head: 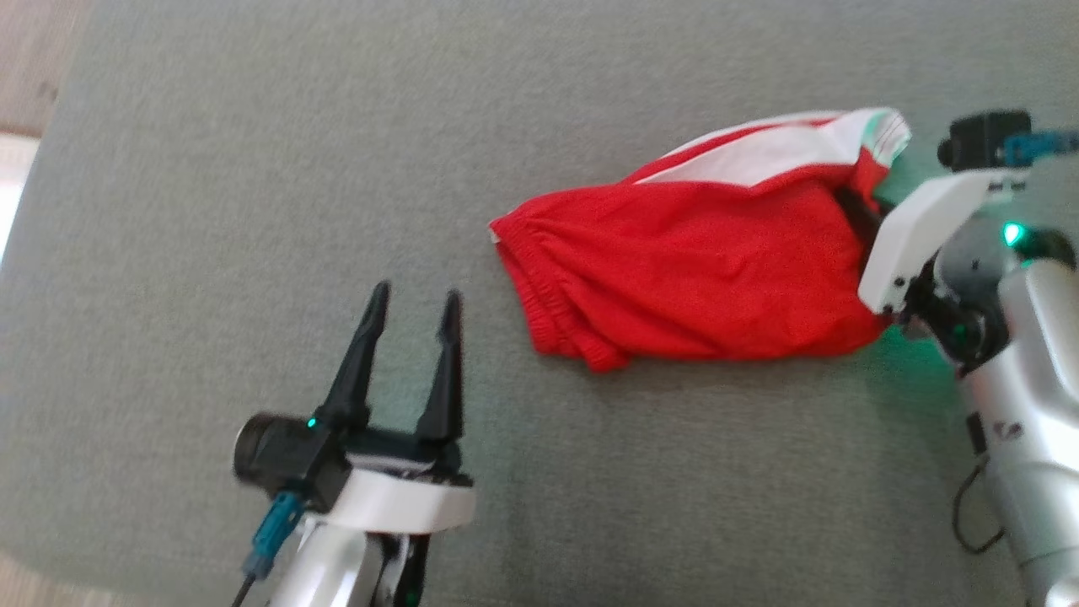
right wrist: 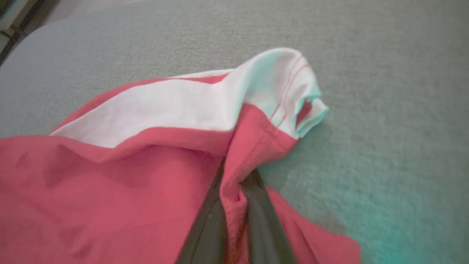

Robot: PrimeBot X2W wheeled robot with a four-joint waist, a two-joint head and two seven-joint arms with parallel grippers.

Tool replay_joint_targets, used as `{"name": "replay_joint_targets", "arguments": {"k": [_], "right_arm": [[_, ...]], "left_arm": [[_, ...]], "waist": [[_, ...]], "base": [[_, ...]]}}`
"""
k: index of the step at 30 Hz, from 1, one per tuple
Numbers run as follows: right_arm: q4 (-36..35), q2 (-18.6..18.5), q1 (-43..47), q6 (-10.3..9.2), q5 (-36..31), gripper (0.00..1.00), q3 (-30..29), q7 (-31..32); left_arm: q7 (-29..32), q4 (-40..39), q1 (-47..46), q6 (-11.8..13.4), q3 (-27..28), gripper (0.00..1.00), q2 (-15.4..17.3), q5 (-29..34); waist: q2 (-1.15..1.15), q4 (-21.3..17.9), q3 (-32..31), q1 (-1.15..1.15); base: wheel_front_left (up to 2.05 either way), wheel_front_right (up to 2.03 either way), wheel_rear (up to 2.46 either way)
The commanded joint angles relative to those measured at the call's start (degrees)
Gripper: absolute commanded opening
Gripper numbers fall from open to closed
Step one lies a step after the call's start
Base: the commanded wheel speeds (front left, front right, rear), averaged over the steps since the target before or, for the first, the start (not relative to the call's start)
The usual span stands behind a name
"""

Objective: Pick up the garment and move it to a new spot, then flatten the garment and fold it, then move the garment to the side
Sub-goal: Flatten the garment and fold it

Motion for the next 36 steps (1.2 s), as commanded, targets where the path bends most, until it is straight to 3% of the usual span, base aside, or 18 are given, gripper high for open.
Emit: {"name": "replay_joint_targets", "arguments": {"k": [1, 4, 10, 20, 24, 31, 36], "right_arm": [[-0.67, 0.33, 1.33, -0.05, 0.44, 0.00, 0.08, -0.56], [0.39, 0.81, 2.58, -0.05, 1.31, 0.00, -1.47, -2.39], [2.26, -1.76, 4.73, -0.05, 1.64, 0.00, -5.27, -4.83], [3.31, -4.37, 2.37, -0.05, 0.07, 0.00, -13.57, -4.35], [1.95, -1.05, 1.22, -0.05, -1.36, 0.00, -13.31, -2.10], [-1.79, 9.49, 0.28, -0.05, -3.27, 0.00, -8.82, 0.90], [-2.06, 11.97, 1.73, -0.05, -5.10, 0.00, -6.51, 0.62]], "left_arm": [[-0.35, -1.22, 0.67, -0.20, 2.42, 1.00, 0.05, 0.36], [-0.35, 0.31, 2.68, -1.07, 4.52, 1.00, 0.04, 1.03], [-0.36, 1.94, 7.46, -3.02, 8.68, 1.00, 0.04, 2.68], [-0.36, 1.52, 11.00, -3.53, 9.24, 1.00, 0.03, 1.37], [-0.36, 1.79, 11.13, -3.13, 7.94, 1.00, 0.03, 0.64], [-0.36, 2.97, 10.58, -2.98, 6.09, 1.00, 0.03, -0.52], [-0.36, 3.73, 9.93, -2.91, 5.02, 1.00, 0.03, -1.33]], "waist": [[0.00, -2.08, -2.26, 0.00], [0.00, -4.49, -5.31, 0.00], [0.00, -7.65, -9.76, 0.00], [0.00, -7.43, -11.44, 0.00], [0.00, -6.56, -11.48, 0.00], [0.00, -4.23, -11.22, 0.00], [0.00, -2.01, -11.13, 0.00]], "base": [[0.00, 0.00, 0.00], [0.00, 0.00, 0.00], [0.00, 0.00, 0.00], [0.00, 0.00, 0.00], [0.00, 0.00, 0.00], [0.00, 0.00, 0.00], [0.00, 0.00, 0.00]]}}
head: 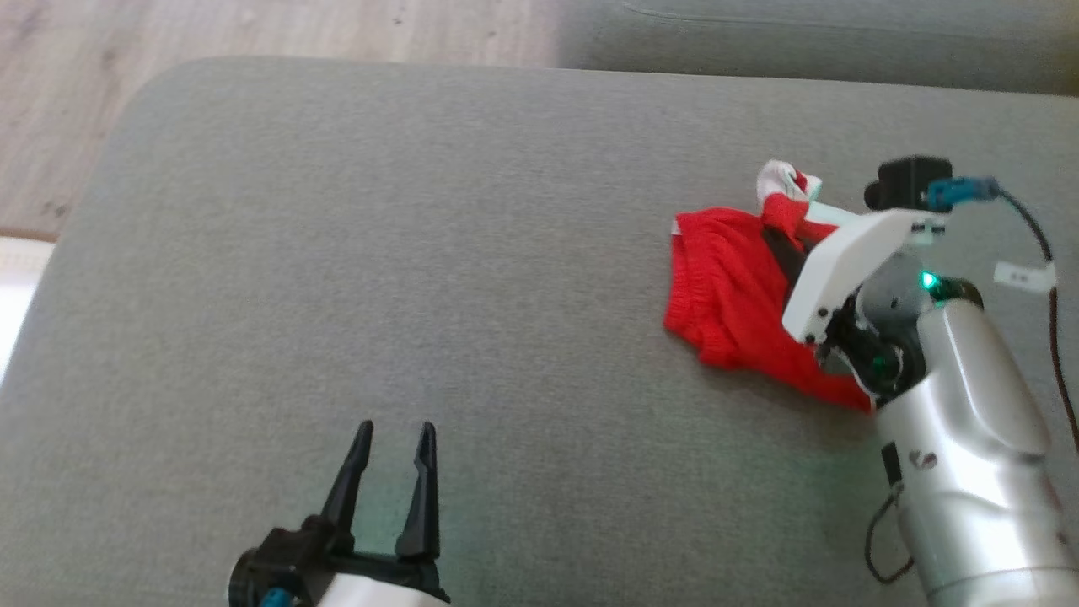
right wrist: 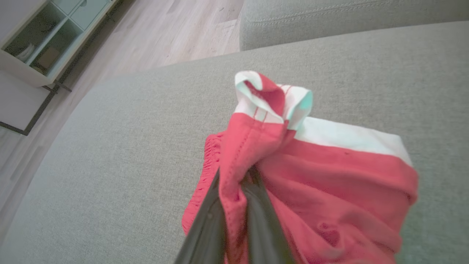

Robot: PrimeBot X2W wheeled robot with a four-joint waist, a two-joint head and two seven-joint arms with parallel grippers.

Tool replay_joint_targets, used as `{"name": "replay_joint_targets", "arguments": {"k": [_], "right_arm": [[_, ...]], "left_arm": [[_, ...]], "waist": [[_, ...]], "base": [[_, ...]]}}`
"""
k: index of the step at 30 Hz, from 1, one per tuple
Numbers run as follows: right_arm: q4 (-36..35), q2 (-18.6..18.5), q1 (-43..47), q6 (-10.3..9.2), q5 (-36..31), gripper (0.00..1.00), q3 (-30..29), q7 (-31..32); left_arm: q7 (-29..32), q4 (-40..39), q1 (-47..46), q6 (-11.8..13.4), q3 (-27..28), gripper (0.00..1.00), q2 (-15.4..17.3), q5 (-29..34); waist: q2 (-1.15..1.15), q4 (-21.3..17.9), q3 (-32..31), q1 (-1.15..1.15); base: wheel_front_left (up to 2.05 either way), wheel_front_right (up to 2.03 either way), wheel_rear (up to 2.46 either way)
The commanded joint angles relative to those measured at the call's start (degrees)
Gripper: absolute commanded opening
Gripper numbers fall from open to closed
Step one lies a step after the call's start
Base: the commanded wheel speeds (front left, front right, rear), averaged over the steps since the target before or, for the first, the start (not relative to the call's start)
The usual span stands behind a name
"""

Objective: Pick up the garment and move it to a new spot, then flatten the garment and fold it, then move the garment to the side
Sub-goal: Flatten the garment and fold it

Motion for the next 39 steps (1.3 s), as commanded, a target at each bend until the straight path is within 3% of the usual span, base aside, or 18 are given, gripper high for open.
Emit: {"name": "replay_joint_targets", "arguments": {"k": [1, 4, 7, 9, 10, 11, 17, 21, 25, 28, 35, 39], "right_arm": [[-1.69, 0.67, -0.68, -0.05, -0.56, 0.00, 1.10, -0.99], [-0.35, 0.99, 0.55, -0.05, 0.08, 0.00, 2.70, -2.64], [0.82, 1.02, 1.14, -0.05, 3.34, 0.17, 5.59, -4.36], [1.41, 1.03, 1.10, -0.05, 4.93, 0.49, 7.17, -5.84], [1.68, 1.03, 1.03, -0.05, 5.72, 0.94, 7.88, -6.60], [1.86, 1.03, 0.94, -0.05, 6.61, 1.00, 8.58, -7.49], [1.54, 1.04, 0.30, -0.05, 15.84, 1.00, 14.24, -14.34], [-0.03, 1.04, 0.88, -0.05, 17.74, 1.00, 18.45, -18.63], [-3.62, 0.62, 2.85, -0.05, 13.07, 1.00, 20.89, -23.82], [-6.65, -2.66, 5.14, -0.05, 7.60, 1.00, 21.49, -28.28], [-10.34, -8.27, 10.85, -0.05, -0.47, 1.00, 15.66, -35.43], [-9.96, -10.71, 11.82, -0.05, -1.91, 1.00, 13.27, -37.34]], "left_arm": [[-0.37, -1.18, -2.02, 0.26, 1.10, 1.00, -0.06, -0.46], [-0.37, -0.33, -1.73, 0.34, 0.15, 1.00, -0.06, -0.84], [-0.37, 0.09, -1.27, 0.53, -0.21, 1.00, -0.06, -1.20], [-0.37, 0.21, -1.01, 0.59, -0.25, 1.00, -0.06, -1.27], [-0.37, 0.26, -0.91, 0.59, -0.26, 1.00, -0.06, -1.28], [-0.37, 0.34, -0.84, 0.54, -0.27, 1.00, -0.06, -1.22], [-0.37, 0.42, -1.45, 0.52, 0.22, 1.00, -0.06, -0.90], [-0.37, 0.08, -1.66, 0.71, 1.13, 1.00, -0.06, -0.61], [-0.37, -0.40, -1.32, 0.74, 2.18, 1.00, -0.06, -0.23], [-0.37, -0.73, -0.95, 0.76, 2.94, 1.00, -0.06, 0.06], [-0.37, -2.02, -0.65, 0.62, 4.66, 1.00, -0.06, 0.54], [-0.37, -2.27, -1.22, 0.31, 4.82, 1.00, -0.06, 0.97]], "waist": [[0.00, 1.28, -0.13, 0.00], [0.00, 2.61, -0.56, 0.00], [0.00, 3.09, -0.87, 0.00], [0.00, 3.13, -0.99, 0.00], [0.00, 3.07, -1.00, 0.00], [0.00, 2.93, -0.97, 0.00], [0.00, 1.15, -0.71, 0.00], [0.00, -0.69, -1.02, 0.00], [0.00, -2.56, -1.30, 0.00], [0.00, -3.87, -1.37, 0.00], [0.00, -6.09, -0.59, 0.00], [0.00, -6.26, 0.43, 0.00]], "base": [[0.00, 0.00, 0.00], [0.00, 0.00, 0.00], [0.00, 0.00, 0.00], [0.00, 0.00, 0.00], [0.00, 0.00, 0.00], [0.00, 0.00, 0.00], [0.00, 0.00, 0.00], [0.00, 0.00, 0.00], [0.00, 0.00, 0.00], [0.00, 0.00, 0.00], [0.00, 0.00, 0.00], [0.00, 0.00, 0.00]]}}
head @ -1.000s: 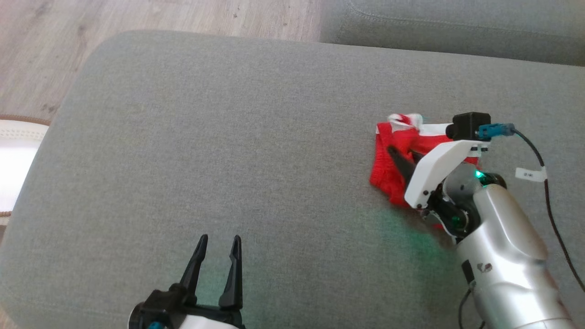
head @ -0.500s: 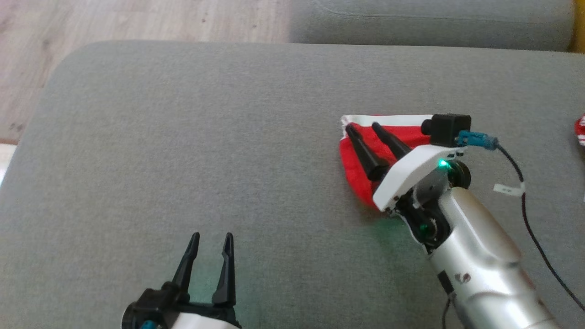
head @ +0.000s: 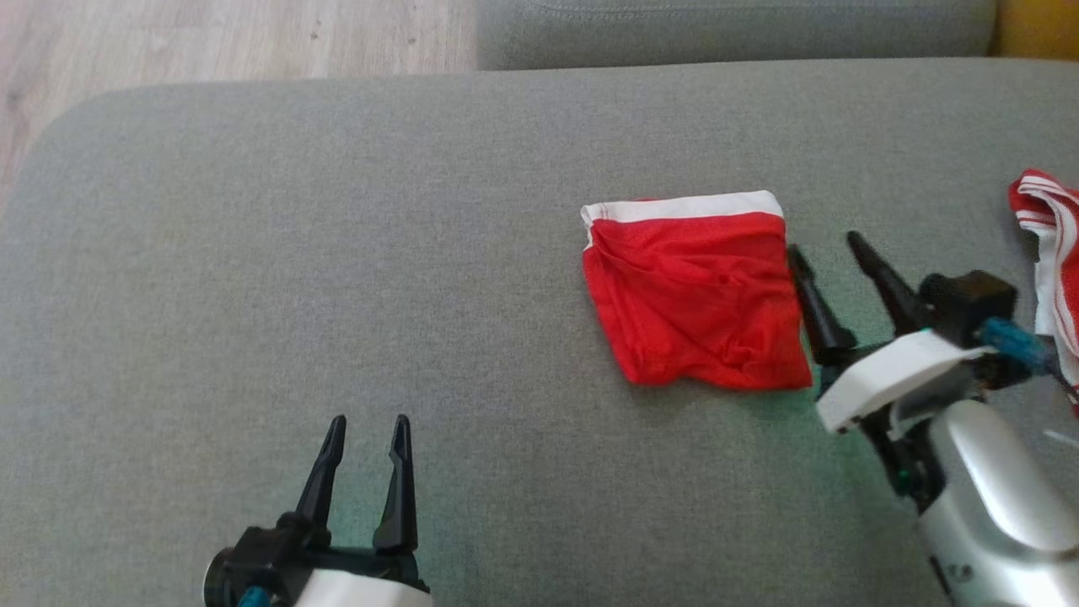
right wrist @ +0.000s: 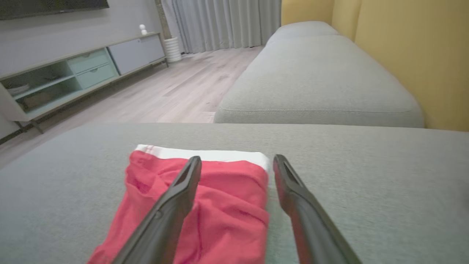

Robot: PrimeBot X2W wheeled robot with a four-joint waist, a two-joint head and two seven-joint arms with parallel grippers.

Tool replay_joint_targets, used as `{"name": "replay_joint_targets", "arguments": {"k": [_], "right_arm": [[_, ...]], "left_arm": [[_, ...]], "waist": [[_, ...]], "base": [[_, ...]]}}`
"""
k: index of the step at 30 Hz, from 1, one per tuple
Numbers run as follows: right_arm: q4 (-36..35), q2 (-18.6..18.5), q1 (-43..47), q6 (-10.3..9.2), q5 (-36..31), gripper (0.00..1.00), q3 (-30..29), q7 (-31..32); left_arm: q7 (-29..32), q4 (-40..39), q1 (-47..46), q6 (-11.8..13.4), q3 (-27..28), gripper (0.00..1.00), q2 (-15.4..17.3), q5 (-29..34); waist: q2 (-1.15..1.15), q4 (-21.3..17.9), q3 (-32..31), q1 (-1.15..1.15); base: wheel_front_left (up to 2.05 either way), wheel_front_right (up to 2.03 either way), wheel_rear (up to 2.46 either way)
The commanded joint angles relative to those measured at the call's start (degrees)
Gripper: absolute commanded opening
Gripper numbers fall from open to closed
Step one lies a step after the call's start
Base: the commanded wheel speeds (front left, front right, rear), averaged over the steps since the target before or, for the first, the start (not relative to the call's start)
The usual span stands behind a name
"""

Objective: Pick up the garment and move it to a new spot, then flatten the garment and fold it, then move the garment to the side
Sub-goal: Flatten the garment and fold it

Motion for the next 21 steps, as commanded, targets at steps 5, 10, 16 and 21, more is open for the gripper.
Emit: {"name": "replay_joint_targets", "arguments": {"k": [5, 10, 16, 21], "right_arm": [[0.89, -1.74, -2.44, -0.05, -0.88, 0.47, -0.53, -0.64], [7.35, -2.40, -5.49, -0.05, 0.17, 0.00, 1.68, 0.26], [12.77, -1.27, -7.82, -0.05, 1.00, 0.00, 5.74, -0.63], [14.16, -0.51, -8.20, -0.05, 2.34, 0.00, 11.37, -1.26]], "left_arm": [[-0.38, -1.92, -2.35, -0.25, 1.51, 1.00, -0.08, 0.53], [-0.38, -1.71, -2.81, 0.06, 0.49, 1.00, -0.08, 0.25], [-0.38, -1.57, -2.94, 0.36, 0.75, 1.00, -0.08, 0.10], [-0.38, -1.78, -3.23, 0.64, 0.73, 1.00, -0.08, -0.29]], "waist": [[0.00, 0.73, 1.57, 0.00], [0.00, 2.50, 2.87, 0.00], [0.00, 3.83, 3.14, 0.00], [0.00, 4.55, 3.06, 0.00]], "base": [[0.00, 0.00, 0.00], [0.00, 0.00, 0.00], [0.00, 0.00, 0.00], [0.00, 0.00, 0.00]]}}
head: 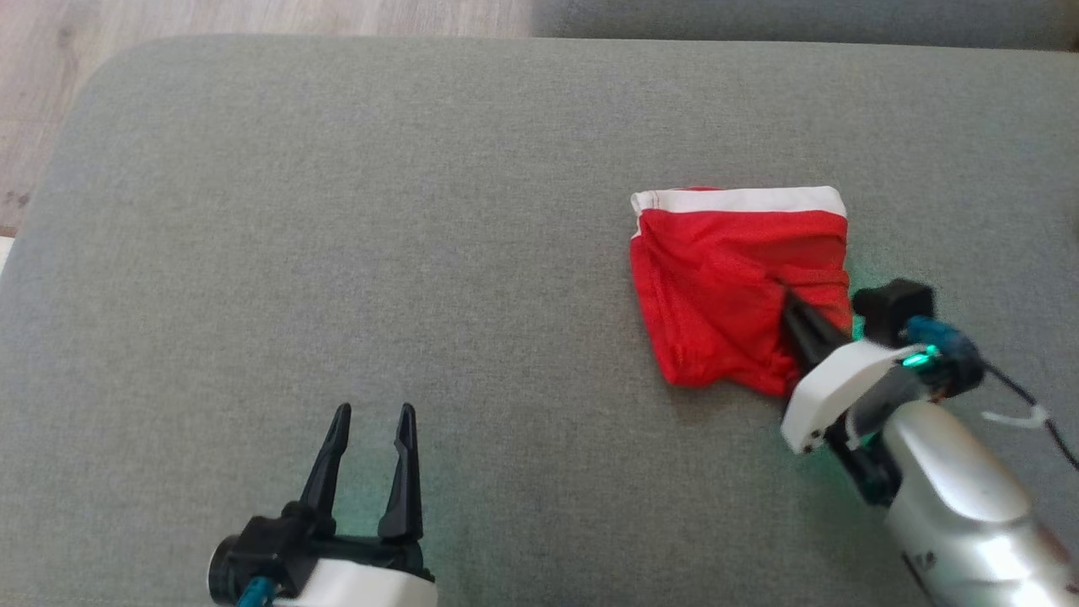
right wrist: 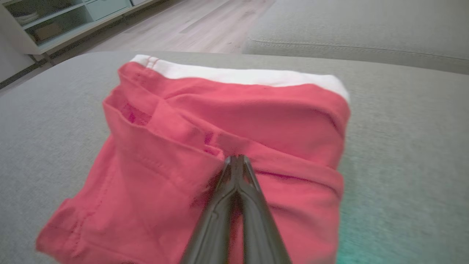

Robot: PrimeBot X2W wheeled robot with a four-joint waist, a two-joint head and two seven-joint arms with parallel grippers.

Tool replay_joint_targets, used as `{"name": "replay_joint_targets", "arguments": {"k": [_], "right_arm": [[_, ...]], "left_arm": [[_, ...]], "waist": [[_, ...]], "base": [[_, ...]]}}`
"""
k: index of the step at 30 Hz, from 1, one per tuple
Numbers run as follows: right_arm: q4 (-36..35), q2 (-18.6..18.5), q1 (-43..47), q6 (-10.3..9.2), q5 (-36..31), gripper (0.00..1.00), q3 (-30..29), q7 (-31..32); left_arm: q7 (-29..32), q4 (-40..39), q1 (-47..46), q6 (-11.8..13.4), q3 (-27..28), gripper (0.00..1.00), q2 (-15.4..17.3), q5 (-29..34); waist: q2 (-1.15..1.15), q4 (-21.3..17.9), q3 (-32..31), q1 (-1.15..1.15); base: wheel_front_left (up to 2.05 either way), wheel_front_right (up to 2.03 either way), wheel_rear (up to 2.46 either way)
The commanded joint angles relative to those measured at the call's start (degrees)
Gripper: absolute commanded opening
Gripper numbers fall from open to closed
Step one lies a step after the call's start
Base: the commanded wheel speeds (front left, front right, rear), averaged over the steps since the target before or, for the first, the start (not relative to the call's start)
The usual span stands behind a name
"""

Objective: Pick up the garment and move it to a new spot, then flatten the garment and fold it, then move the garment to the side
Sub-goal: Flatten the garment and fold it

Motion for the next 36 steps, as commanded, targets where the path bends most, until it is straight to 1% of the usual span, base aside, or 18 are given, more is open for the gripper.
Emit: {"name": "replay_joint_targets", "arguments": {"k": [1, 6, 10, 14, 22, 26, 30, 35, 36], "right_arm": [[-1.25, 0.58, -1.19, -0.05, 0.67, 0.00, 2.50, -1.02], [-2.62, 1.45, -0.41, -0.05, 2.32, 0.00, 8.30, -1.38], [-3.76, 2.30, 0.49, -0.05, 3.62, 0.00, 12.48, -0.14], [-2.99, 3.02, 1.05, -0.05, 3.18, 0.00, 15.26, 1.92], [-3.16, 4.97, 3.66, -0.05, 3.87, 0.00, 18.09, 5.36], [-4.73, 5.23, 4.41, -0.05, 4.51, 0.00, 17.49, 3.68], [-7.29, 4.82, 5.13, -0.05, 4.81, 0.00, 14.53, 1.42], [-10.65, 2.70, 6.07, -0.05, 2.11, 0.00, 9.03, -0.87], [-11.44, 2.22, 6.30, -0.05, 1.26, 0.15, 7.68, -1.39]], "left_arm": [[-0.38, -1.62, -2.00, 0.46, 1.64, 1.00, -0.07, -0.33], [-0.38, -1.63, -1.71, 0.63, 1.74, 1.00, -0.07, -0.55], [-0.38, -1.65, -1.61, 0.86, 1.72, 1.00, -0.07, -0.87], [-0.38, -1.69, -1.36, 1.08, 1.70, 1.00, -0.07, -1.13], [-0.38, -1.83, -0.20, 1.15, 2.41, 1.00, -0.07, -1.33], [-0.38, -1.85, 0.27, 1.06, 2.59, 1.00, -0.07, -1.30], [-0.38, -1.86, 0.88, 1.04, 2.86, 1.00, -0.07, -1.27], [-0.38, -1.95, 1.99, 0.99, 3.26, 1.00, -0.07, -1.20], [-0.38, -2.00, 2.17, 1.00, 3.25, 1.00, -0.07, -1.21]], "waist": [[0.00, 0.19, -0.10, 0.00], [0.00, 0.52, -0.43, 0.00], [0.00, 0.72, -0.74, 0.00], [0.00, 0.72, -1.27, 0.00], [0.00, -0.08, -3.62, 0.00], [0.00, -0.65, -4.50, 0.00], [0.00, -1.40, -5.65, 0.00], [0.00, -2.38, -6.97, 0.00], [0.00, -2.48, -7.07, 0.00]], "base": [[0.00, 0.00, 0.00], [0.00, 0.00, 0.00], [0.00, 0.00, 0.00], [0.00, 0.00, 0.00], [0.00, 0.00, 0.00], [0.00, 0.00, 0.00], [0.00, 0.00, 0.00], [0.00, 0.00, 0.00], [0.00, 0.00, 0.00]]}}
